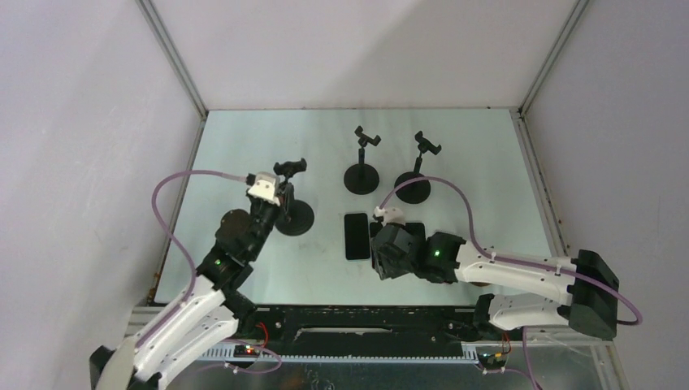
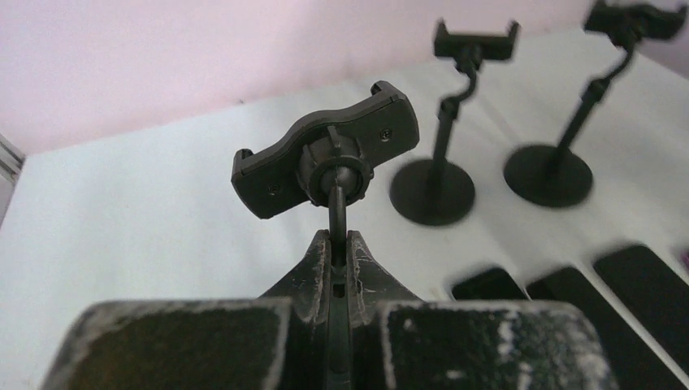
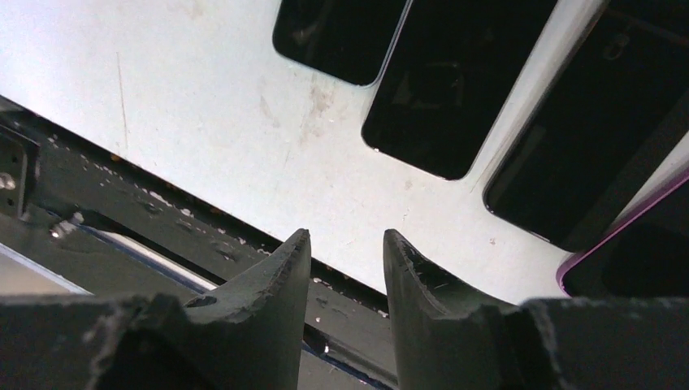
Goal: Remove the phone from the phone stand
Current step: Place the phone stand at the center of the board, then reset both arms
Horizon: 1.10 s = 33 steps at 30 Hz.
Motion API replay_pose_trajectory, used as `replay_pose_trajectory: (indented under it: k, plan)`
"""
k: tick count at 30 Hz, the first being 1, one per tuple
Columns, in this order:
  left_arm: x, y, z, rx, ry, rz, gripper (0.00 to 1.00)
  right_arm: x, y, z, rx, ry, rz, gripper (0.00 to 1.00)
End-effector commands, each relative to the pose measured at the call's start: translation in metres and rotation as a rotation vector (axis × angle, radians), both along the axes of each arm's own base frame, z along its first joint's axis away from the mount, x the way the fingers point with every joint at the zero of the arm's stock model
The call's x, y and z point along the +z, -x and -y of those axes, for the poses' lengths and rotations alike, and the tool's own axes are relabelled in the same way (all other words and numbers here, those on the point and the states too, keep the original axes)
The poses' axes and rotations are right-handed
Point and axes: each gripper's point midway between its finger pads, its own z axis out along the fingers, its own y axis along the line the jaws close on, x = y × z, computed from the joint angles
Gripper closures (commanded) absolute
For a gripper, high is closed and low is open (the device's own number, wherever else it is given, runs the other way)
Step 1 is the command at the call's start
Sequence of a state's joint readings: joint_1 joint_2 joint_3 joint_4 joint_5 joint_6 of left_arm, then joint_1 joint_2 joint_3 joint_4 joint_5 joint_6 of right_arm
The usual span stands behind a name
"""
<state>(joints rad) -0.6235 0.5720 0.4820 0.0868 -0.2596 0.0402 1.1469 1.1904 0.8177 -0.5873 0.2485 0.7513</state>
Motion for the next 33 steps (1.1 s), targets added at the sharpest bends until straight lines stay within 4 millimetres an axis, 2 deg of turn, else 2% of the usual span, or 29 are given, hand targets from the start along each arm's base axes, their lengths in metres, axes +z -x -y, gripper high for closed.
replay_pose_trajectory:
  k: [1,2,3,4,5,6,7,8,9,10,12,17,21,22,23,24,25,26,27,28,29,30,31,32,33]
  plan:
    - [0.074,-0.03,0.005,-0.006,0.173,0.318,0.99,0.001,0.0,-0.011,0.009,0.018,0.044,0.59]
    - [0.086,-0.035,-0.001,0.019,0.183,0.376,0.98,0.0,0.003,-0.012,0.018,0.023,0.046,0.59]
    - [0.079,-0.046,0.002,0.028,0.168,0.364,0.97,-0.002,0.004,-0.013,0.022,0.03,0.045,0.58]
    - [0.085,-0.05,0.001,0.037,0.169,0.394,0.96,-0.004,0.006,-0.014,0.028,0.039,0.049,0.58]
    - [0.077,-0.06,0.007,0.025,0.151,0.375,0.95,-0.004,0.007,-0.014,0.03,0.042,0.049,0.58]
    - [0.081,-0.063,0.007,0.028,0.161,0.399,0.93,-0.005,0.008,-0.014,0.031,0.049,0.053,0.58]
    - [0.072,-0.071,0.011,0.026,0.154,0.378,0.91,-0.006,0.008,-0.014,0.03,0.05,0.054,0.58]
    - [0.075,-0.073,0.011,0.028,0.179,0.391,0.87,-0.006,0.009,-0.013,0.028,0.053,0.058,0.58]
    - [0.065,-0.08,0.013,0.029,0.176,0.366,0.86,-0.006,0.009,-0.013,0.028,0.055,0.06,0.58]
    - [0.065,-0.08,0.015,0.024,0.197,0.369,0.84,-0.005,0.009,-0.012,0.024,0.058,0.065,0.58]
    - [0.051,-0.086,0.021,0.01,0.203,0.337,0.83,-0.004,0.009,-0.01,0.021,0.061,0.071,0.58]
    - [0.021,-0.091,0.024,0.007,0.215,0.27,0.8,-0.002,0.009,-0.005,0.013,0.072,0.084,0.58]
    - [0.008,-0.086,0.019,0.022,0.229,0.234,0.66,0.006,0.009,-0.003,0.006,0.055,0.097,0.57]
    - [0.012,-0.083,0.016,0.033,0.237,0.241,0.64,0.007,0.009,-0.003,0.007,0.05,0.099,0.57]
    - [0.005,-0.083,0.015,0.04,0.224,0.208,0.59,0.01,0.009,-0.003,0.008,0.041,0.103,0.57]
    - [0.013,-0.079,0.01,0.054,0.234,0.216,0.52,0.011,0.009,-0.003,0.01,0.036,0.105,0.57]
    - [0.007,-0.079,0.008,0.067,0.235,0.175,0.36,0.013,0.009,-0.003,0.01,0.028,0.109,0.57]
    - [0.017,-0.074,0.002,0.089,0.257,0.181,0.28,0.014,0.008,-0.003,0.012,0.026,0.113,0.57]
    - [0.013,-0.073,0.001,0.097,0.261,0.132,0.13,0.017,0.007,-0.004,0.011,0.018,0.12,0.57]
    - [0.025,-0.067,-0.004,0.111,0.285,0.146,0.07,0.017,0.007,-0.004,0.013,0.016,0.123,0.56]
    - [0.022,-0.065,-0.005,0.122,0.286,0.101,0.02,0.02,0.005,-0.005,0.01,0.007,0.129,0.56]
    - [0.039,-0.059,-0.013,0.148,0.319,0.122,0.01,0.021,0.004,-0.005,0.006,0.002,0.131,0.55]
    - [0.028,-0.057,-0.016,0.169,0.313,0.062,0.0,0.022,0.004,-0.006,0.006,-0.008,0.131,0.54]
    - [0.045,-0.052,-0.024,0.197,0.341,0.08,0.0,0.023,0.002,-0.006,0.0,-0.011,0.13,0.53]
    - [0.029,-0.048,-0.027,0.222,0.33,0.0,0.0,0.023,0.002,-0.008,0.0,-0.018,0.126,0.52]
